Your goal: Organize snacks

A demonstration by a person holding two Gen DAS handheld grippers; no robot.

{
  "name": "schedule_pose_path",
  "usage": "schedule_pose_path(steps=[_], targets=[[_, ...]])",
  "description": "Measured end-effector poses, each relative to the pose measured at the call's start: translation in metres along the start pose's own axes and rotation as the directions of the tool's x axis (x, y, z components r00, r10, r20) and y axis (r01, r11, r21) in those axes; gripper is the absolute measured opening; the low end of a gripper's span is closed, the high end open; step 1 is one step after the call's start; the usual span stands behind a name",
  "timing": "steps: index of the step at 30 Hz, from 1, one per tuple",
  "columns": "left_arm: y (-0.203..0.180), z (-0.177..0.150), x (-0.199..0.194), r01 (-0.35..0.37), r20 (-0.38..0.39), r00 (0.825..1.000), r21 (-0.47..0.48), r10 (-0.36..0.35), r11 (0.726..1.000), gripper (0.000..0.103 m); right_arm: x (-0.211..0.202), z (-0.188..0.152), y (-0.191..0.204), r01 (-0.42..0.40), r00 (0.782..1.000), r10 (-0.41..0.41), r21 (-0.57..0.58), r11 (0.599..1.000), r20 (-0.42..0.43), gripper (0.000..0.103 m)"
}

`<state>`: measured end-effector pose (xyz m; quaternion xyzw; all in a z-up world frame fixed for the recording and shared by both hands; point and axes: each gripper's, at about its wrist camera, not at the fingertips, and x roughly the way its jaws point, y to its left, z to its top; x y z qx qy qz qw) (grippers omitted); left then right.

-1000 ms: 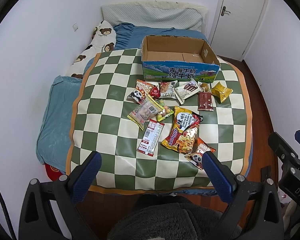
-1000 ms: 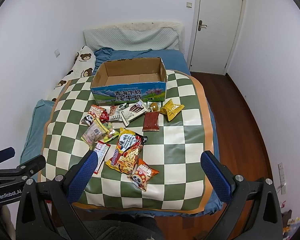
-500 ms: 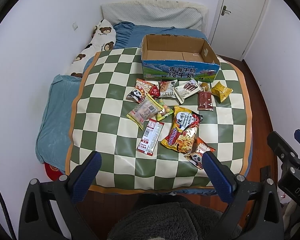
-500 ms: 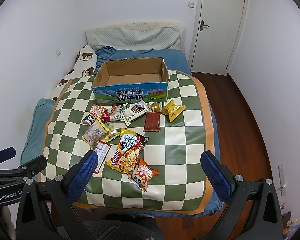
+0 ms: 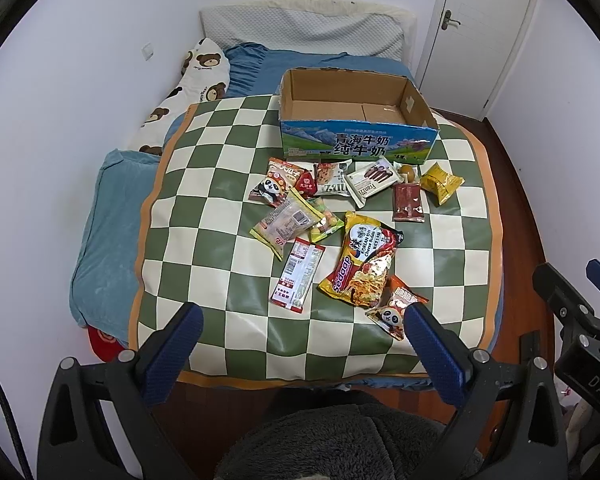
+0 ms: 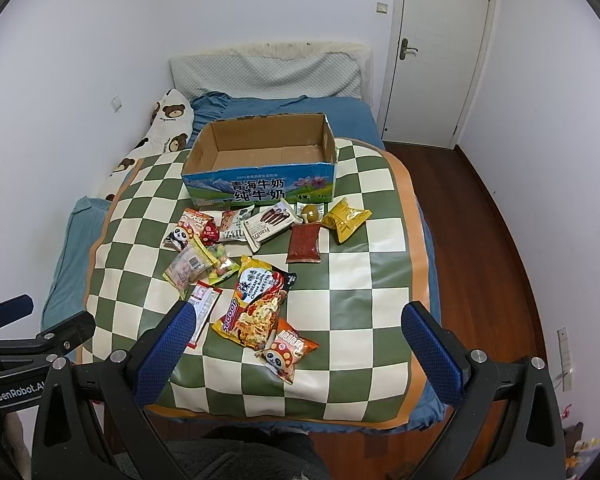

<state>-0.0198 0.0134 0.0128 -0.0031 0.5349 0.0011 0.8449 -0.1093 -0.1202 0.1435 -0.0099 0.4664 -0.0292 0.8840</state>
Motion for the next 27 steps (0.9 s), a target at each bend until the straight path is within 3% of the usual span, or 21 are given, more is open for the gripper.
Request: schedule_pose_path(steps=[16, 19, 23, 27], targets=[[0.011, 0.0, 0.006, -0.026, -0.013, 1.0, -0.003, 0.026, 1.0, 0.103, 0.022, 0.005, -0.002, -0.039, 0.998, 0.04, 0.038, 0.999, -0.042, 0.103], [0.024, 0.001, 0.032, -0.097, -0.019, 0.995, -0.002, 0.097, 0.995, 0.103, 0.052, 0.004, -0.001, -0.076, 0.992, 0.084, 0.085, 0.993, -0.09, 0.103], [0.033, 0.006, 0.097, -0.168, -0.108, 0.979, 0.053, 0.173, 0.984, 0.103, 0.126, -0.004, -0.001, -0.119, 0.967, 0.153, 0.17, 0.978, -0.205, 0.103], [0.029, 0.008, 0.172, -0.141, -0.208, 0.964, 0.133, 0.167, 0.981, 0.103, 0.195, -0.018, -0.001, -0.129, 0.929, 0.207, 0.253, 0.959, -0.308, 0.103]])
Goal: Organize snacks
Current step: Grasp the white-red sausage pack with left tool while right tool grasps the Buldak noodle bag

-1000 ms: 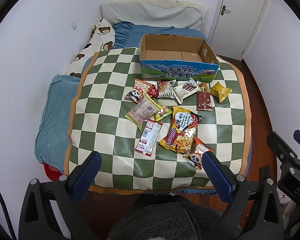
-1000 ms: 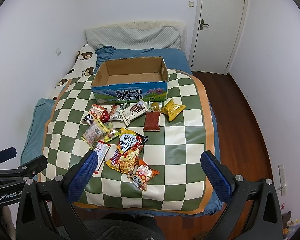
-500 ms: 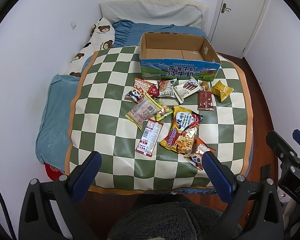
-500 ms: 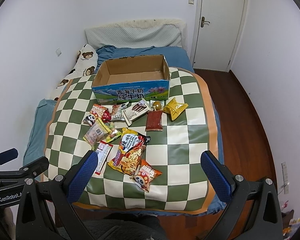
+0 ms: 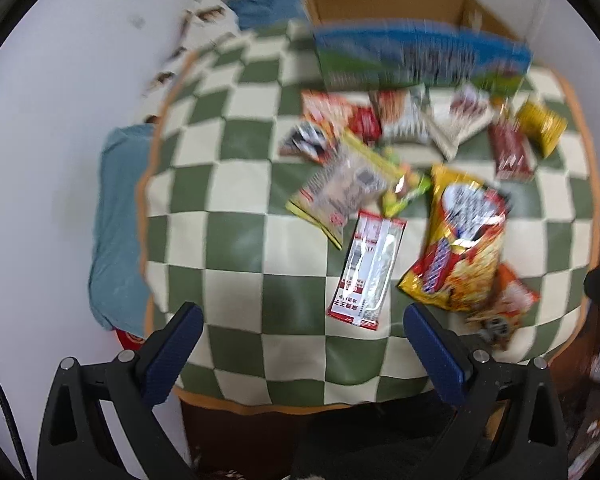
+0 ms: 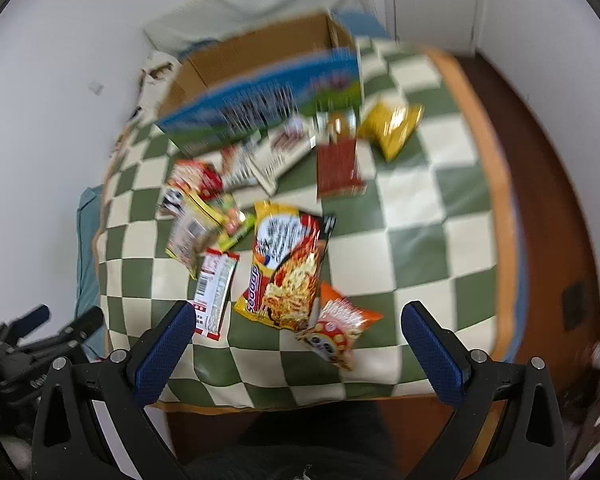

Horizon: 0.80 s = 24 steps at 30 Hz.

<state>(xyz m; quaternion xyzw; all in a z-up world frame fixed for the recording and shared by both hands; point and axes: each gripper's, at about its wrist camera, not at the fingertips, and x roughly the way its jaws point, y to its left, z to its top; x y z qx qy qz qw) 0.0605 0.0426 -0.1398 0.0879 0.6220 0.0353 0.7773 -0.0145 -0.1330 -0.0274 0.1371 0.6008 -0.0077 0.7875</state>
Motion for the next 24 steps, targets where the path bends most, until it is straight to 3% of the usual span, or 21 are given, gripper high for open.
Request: schedule_pose_path(steps=[4, 10, 13, 15, 17, 19, 24], targets=[[-0.025, 0.014, 0.055, 0.026, -0.085, 0.996, 0.138, -0.015, 0.99, 0.103, 0.053, 0.004, -0.017, -0.01, 0.994, 0.02, 0.1, 0.995, -0.104, 0.103], [-0.058, 0.03, 0.121, 0.064, -0.164, 0.986, 0.261, -0.022, 0.963, 0.1, 0.102, -0.009, -0.042, 0.041, 0.98, 0.005, 0.224, 0.974, -0.198, 0.103], [-0.067, 0.031, 0.147, 0.093, -0.214, 0.976, 0.273, -0.033, 0.958, 0.083, 0.114, -0.007, -0.041, 0.007, 0.98, 0.048, 0.275, 0.961, -0.193, 0.103], [-0.068, 0.03, 0.158, 0.117, -0.24, 0.969, 0.265, -0.052, 0.957, 0.062, 0.119, 0.0, -0.035, 0.005, 0.983, 0.044, 0.267, 0.964, -0.176, 0.103], [-0.062, 0.028, 0.161, 0.132, -0.236, 0.969, 0.238, -0.074, 0.962, 0.054, 0.127, 0.008, -0.026, 0.009, 0.982, 0.039, 0.254, 0.967, -0.184, 0.103], [-0.05, 0.026, 0.159, 0.136, -0.225, 0.97, 0.197, -0.09, 0.971, 0.051, 0.143, 0.02, -0.017, 0.019, 0.979, 0.03, 0.233, 0.972, -0.203, 0.103], [0.003, 0.009, 0.156, 0.134, -0.24, 0.961, -0.022, -0.135, 0.991, 0.051, 0.184, 0.038, 0.005, 0.094, 0.963, -0.049, 0.159, 0.983, -0.264, 0.103]])
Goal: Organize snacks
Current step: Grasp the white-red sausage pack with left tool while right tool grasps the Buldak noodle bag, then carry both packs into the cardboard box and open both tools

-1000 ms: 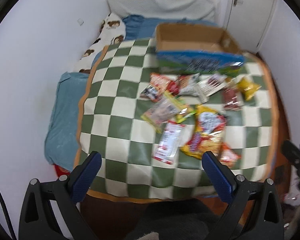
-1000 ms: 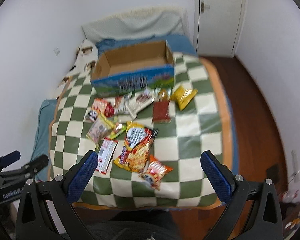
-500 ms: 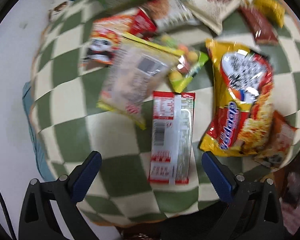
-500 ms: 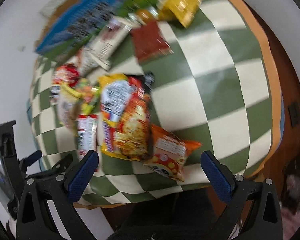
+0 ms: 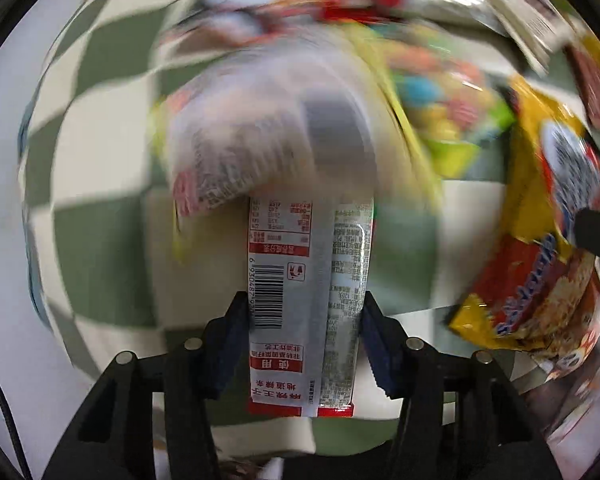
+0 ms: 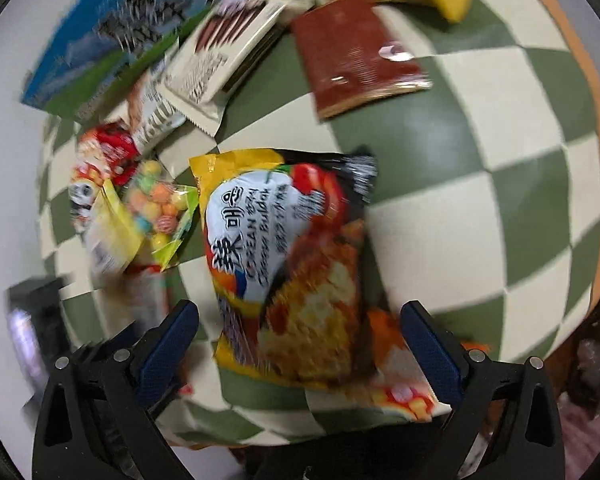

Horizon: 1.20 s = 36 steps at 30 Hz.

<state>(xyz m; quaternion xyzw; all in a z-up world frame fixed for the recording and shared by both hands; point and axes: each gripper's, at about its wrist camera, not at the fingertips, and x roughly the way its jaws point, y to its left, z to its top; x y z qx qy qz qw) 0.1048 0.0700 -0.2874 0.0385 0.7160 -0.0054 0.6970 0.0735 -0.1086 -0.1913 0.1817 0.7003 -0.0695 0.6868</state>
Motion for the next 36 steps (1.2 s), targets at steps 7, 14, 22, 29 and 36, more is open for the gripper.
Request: schedule_pose_path(steps=[7, 14, 22, 29, 36], targets=[[0.039, -0.019, 0.003, 0.075, 0.0, 0.997, -0.143, -0.076, 0.987, 0.053, 0.035, 0.011, 0.047, 0.145, 0.988, -0.15, -0.151, 0.978, -0.023, 0.09], [0.04, -0.016, 0.008, 0.093, -0.009, 0.995, -0.127, -0.095, 0.988, 0.052, 0.039, 0.006, 0.074, 0.209, 0.976, -0.217, -0.427, 0.88, 0.029, 0.09], [0.044, -0.042, -0.018, 0.107, 0.04, 0.994, -0.129, -0.103, 0.986, 0.043, 0.04, 0.001, 0.063, 0.162, 0.986, -0.164, -0.294, 0.942, 0.016, 0.087], [0.037, -0.079, -0.058, 0.148, 0.052, 0.989, -0.146, -0.142, 0.978, 0.043, -0.003, 0.0, 0.046, 0.101, 0.994, -0.088, -0.285, 0.953, 0.06, 0.087], [0.002, -0.085, -0.134, 0.201, 0.115, 0.976, -0.153, -0.184, 0.968, 0.043, -0.063, -0.001, 0.016, -0.021, 0.997, 0.045, -0.315, 0.949, 0.068, 0.087]])
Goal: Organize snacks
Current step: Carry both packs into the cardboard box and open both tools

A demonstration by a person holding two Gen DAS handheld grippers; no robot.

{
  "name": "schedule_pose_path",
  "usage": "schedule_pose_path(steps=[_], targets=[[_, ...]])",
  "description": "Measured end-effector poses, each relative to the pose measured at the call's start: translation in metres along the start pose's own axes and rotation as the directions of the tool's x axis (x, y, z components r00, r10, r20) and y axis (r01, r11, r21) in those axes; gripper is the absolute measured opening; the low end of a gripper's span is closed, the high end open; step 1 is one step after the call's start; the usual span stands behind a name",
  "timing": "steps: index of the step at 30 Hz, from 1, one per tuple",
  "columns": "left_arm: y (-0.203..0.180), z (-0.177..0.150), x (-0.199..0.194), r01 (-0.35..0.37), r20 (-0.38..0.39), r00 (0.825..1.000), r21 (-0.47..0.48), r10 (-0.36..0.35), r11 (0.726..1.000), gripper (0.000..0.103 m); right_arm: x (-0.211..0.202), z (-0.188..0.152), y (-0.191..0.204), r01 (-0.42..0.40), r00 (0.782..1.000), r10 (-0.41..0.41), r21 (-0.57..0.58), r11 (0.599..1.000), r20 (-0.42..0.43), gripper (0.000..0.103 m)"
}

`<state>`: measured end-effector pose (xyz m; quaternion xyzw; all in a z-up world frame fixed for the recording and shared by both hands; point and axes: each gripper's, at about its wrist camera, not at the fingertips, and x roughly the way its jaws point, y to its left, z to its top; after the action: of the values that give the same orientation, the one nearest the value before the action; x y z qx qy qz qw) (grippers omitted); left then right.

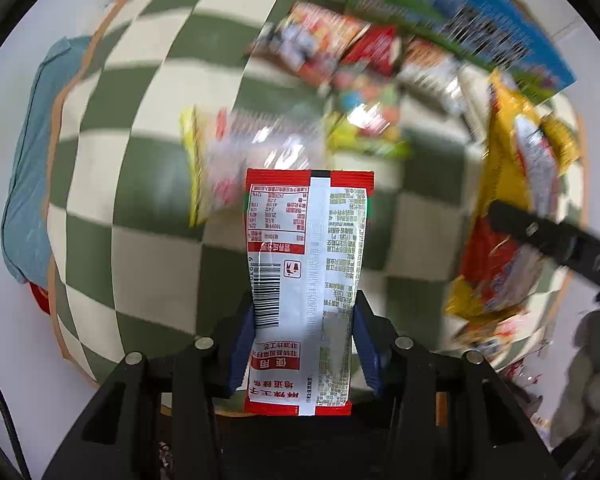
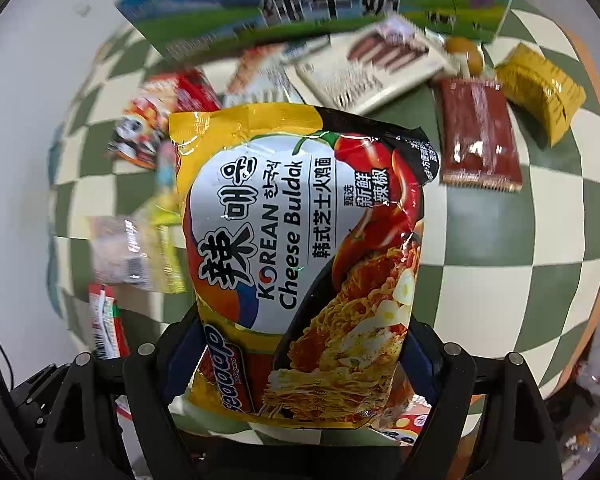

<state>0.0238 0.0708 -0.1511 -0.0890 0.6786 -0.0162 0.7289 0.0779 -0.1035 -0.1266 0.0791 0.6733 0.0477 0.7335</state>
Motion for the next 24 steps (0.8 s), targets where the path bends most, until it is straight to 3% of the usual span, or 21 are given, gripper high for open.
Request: schedule_pose_path(steps=[4, 6, 12, 14, 18, 24], targets=[[-0.035, 0.036, -0.042, 0.058, 0.08, 0.995, 0.008, -0.058, 0.998, 0.043, -0.047, 0.001, -0.012, -0.069, 0.997, 0.07, -0.01, 0.998, 0.045, 0.087], [-0.02, 0.055, -0.082, 0.094, 0.116, 0.989, 0.028, -0.096, 0.995, 0.043, -0.068, 0.015, -0.017, -0.1, 0.991, 0.102, -0.018, 0.995, 0.088, 0.087], [-0.083, 0.182, -0.118, 0.146, 0.21, 0.963, 0.112, -0.167, 0.983, 0.043, -0.165, 0.087, -0.057, -0.119, 0.961, 0.134, -0.074, 0.99, 0.244, 0.087], [-0.104, 0.219, -0.126, 0.144, 0.217, 0.961, 0.129, -0.169, 0.981, 0.043, -0.179, 0.116, -0.068, -0.112, 0.955, 0.129, -0.077, 0.991, 0.268, 0.087], [-0.13, 0.296, -0.108, 0.129, 0.183, 0.971, 0.127, -0.151, 0.983, 0.043, -0.182, 0.192, -0.093, -0.06, 0.958, 0.076, -0.068, 0.996, 0.277, 0.087], [-0.148, 0.381, -0.04, 0.098, 0.045, 0.994, 0.101, -0.103, 0.99, 0.043, -0.136, 0.289, -0.123, -0.018, 0.978, 0.023, -0.023, 1.0, 0.206, 0.087]])
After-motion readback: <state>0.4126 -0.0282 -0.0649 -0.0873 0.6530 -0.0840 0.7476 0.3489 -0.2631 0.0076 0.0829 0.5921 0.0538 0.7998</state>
